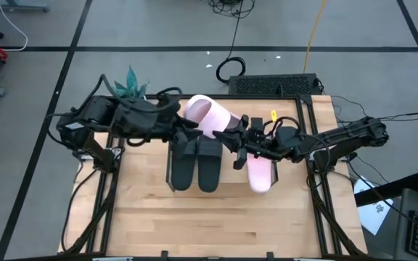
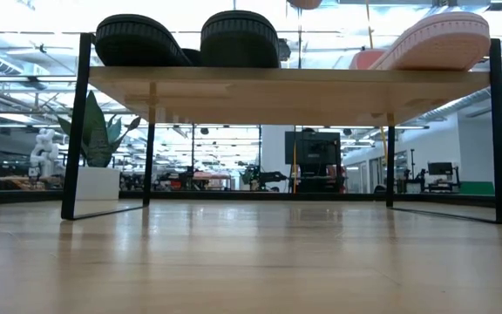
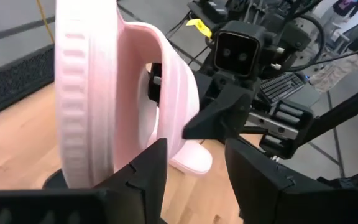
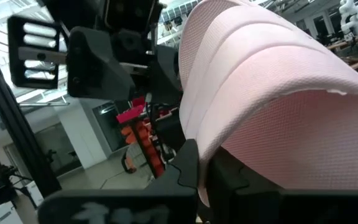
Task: Pick and place slides into the shelf
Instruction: Put the pink slipper on the shelf
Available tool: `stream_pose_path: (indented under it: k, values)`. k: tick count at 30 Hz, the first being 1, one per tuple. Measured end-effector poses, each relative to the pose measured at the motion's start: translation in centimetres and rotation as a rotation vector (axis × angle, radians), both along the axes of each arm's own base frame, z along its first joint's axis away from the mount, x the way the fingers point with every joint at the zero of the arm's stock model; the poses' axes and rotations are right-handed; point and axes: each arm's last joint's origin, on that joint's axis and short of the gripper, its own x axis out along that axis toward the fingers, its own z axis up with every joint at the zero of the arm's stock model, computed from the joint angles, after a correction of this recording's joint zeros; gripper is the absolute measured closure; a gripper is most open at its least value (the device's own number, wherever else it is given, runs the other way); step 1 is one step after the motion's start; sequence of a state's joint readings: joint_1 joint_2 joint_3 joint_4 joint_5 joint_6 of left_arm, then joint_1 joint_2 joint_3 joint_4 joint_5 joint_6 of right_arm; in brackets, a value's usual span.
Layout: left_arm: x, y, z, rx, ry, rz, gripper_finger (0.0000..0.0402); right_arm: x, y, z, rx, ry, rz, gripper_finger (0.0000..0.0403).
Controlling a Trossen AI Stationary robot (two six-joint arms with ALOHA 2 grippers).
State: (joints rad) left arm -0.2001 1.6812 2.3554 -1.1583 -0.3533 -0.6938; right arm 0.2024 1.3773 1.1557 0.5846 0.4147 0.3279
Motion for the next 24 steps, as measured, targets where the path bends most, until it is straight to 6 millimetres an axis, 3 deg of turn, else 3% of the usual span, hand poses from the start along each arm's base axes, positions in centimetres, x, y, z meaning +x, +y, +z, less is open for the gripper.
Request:
stream_pose_path:
  k: [9,17,24]
  values:
    - [1.6,0.9,-1.2,-0.025,0.060,0.000,0.0241,0.1,0.0,-0.2,-0.004,0.024,-0.004,0.0403]
    - [1.7,1.1,-1.5,-0.038,0.088,0.006,0.0241,0.2,0.0,-0.5,-0.010,0.055,-0.004,0.0403]
    - [-0.8,1.5,0.4,-0.003,-0.004,0.064,0.0241,0.2,0.1,-0.6,-0.011,0.056,0.001,0.0403]
